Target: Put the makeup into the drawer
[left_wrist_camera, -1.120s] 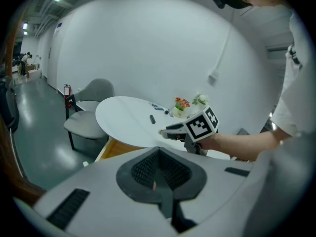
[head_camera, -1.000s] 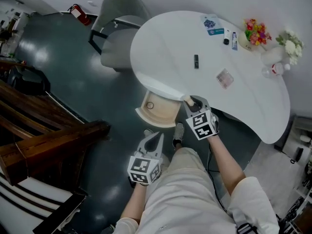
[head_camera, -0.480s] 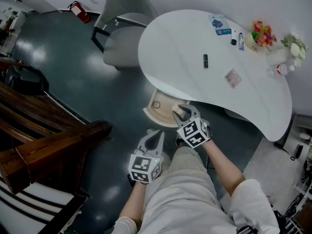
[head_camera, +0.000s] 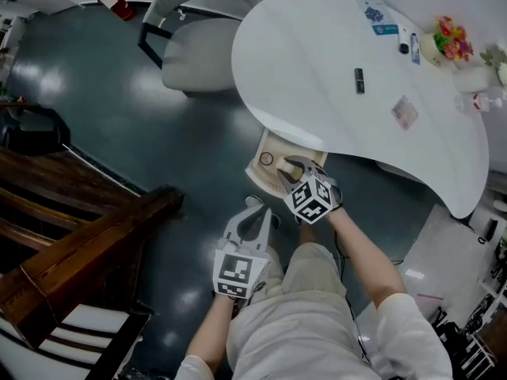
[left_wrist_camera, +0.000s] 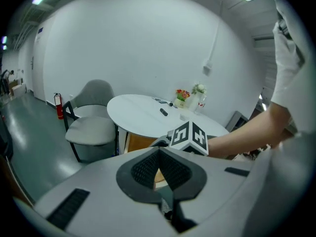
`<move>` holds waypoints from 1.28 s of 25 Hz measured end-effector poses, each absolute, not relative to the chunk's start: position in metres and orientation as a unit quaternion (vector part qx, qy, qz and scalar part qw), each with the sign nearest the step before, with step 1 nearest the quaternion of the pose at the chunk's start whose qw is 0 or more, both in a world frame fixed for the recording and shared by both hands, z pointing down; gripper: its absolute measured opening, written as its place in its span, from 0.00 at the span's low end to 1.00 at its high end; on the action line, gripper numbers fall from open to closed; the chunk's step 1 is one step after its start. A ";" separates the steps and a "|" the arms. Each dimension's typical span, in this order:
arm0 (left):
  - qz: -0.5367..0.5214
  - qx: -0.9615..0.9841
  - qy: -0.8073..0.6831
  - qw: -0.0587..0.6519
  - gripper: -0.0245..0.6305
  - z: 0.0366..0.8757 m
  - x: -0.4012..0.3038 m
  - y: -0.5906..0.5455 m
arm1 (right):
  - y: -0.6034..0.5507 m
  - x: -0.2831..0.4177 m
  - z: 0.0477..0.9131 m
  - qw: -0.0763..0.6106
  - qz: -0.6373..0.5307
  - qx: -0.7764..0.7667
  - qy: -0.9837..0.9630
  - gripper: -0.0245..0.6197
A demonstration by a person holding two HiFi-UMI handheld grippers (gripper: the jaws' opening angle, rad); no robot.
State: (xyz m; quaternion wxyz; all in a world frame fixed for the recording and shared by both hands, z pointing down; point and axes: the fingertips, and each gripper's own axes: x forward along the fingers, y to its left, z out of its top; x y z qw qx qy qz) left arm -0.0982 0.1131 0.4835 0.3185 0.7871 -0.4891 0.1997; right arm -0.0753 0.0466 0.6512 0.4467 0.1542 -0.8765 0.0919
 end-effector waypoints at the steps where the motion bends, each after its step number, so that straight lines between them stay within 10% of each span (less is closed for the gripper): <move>1: 0.205 0.789 -0.487 0.313 0.05 0.489 -0.102 0.112 | 0.044 -0.079 0.660 0.449 0.085 0.151 -0.877 0.24; 32: 0.241 0.787 -0.443 0.355 0.05 0.589 -0.119 0.129 | 0.013 -0.116 0.830 0.493 0.086 0.104 -0.859 0.36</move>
